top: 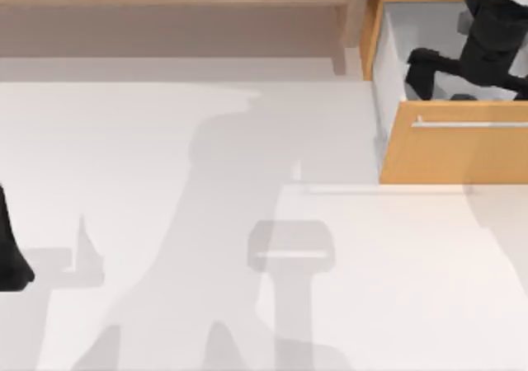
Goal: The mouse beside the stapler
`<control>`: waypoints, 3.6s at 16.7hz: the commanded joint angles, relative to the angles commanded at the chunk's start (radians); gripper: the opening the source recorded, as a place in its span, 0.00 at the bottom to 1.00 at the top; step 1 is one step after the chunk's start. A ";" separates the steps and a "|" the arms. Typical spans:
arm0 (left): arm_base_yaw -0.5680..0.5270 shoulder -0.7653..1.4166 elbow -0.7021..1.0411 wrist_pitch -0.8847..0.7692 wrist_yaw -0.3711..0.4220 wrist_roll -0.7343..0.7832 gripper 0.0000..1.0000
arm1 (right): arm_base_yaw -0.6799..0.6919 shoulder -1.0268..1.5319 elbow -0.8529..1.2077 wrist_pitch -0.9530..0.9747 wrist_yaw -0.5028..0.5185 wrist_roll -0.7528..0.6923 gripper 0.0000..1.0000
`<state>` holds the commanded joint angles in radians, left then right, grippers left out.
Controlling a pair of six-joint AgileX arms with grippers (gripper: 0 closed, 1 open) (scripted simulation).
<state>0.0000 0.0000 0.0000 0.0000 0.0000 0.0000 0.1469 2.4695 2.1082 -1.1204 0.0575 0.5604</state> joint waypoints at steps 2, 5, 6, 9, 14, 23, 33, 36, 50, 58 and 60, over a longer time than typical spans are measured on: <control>0.000 0.000 0.000 0.000 0.000 0.000 1.00 | 0.000 0.000 0.000 0.000 0.000 0.000 0.92; 0.000 0.000 0.000 0.000 0.000 0.000 1.00 | 0.000 0.000 0.000 0.000 0.000 0.000 0.70; 0.000 0.000 0.000 0.000 0.000 0.000 1.00 | 0.000 0.000 0.000 0.000 0.000 0.000 0.62; 0.000 0.000 0.000 0.000 0.000 0.000 1.00 | 0.000 0.000 0.000 0.000 0.000 0.000 0.40; 0.000 0.000 0.000 0.000 0.000 0.000 1.00 | 0.000 0.000 0.000 0.000 0.000 0.000 0.02; 0.000 0.000 0.000 0.000 0.000 0.000 1.00 | -0.001 -0.001 0.000 0.000 0.000 0.001 0.00; 0.000 0.000 0.000 0.000 0.000 0.000 1.00 | -0.013 -0.242 -0.120 0.009 -0.016 -0.188 0.00; 0.000 0.000 0.000 0.000 0.000 0.000 1.00 | -0.061 -0.385 -0.195 0.062 -0.028 -0.304 0.00; 0.000 0.000 0.000 0.000 0.000 0.000 1.00 | -0.613 -0.953 -0.921 0.226 -0.083 -0.973 0.00; 0.000 0.000 0.000 0.000 0.000 0.000 1.00 | -0.902 -1.123 -1.333 0.258 -0.125 -1.290 0.00; 0.000 0.000 0.000 0.000 0.000 0.000 1.00 | -0.944 -1.144 -1.395 0.261 -0.132 -1.336 0.00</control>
<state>0.0000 0.0000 0.0000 0.0000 0.0000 0.0000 -0.7967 1.3258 0.7129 -0.8595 -0.0749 -0.7760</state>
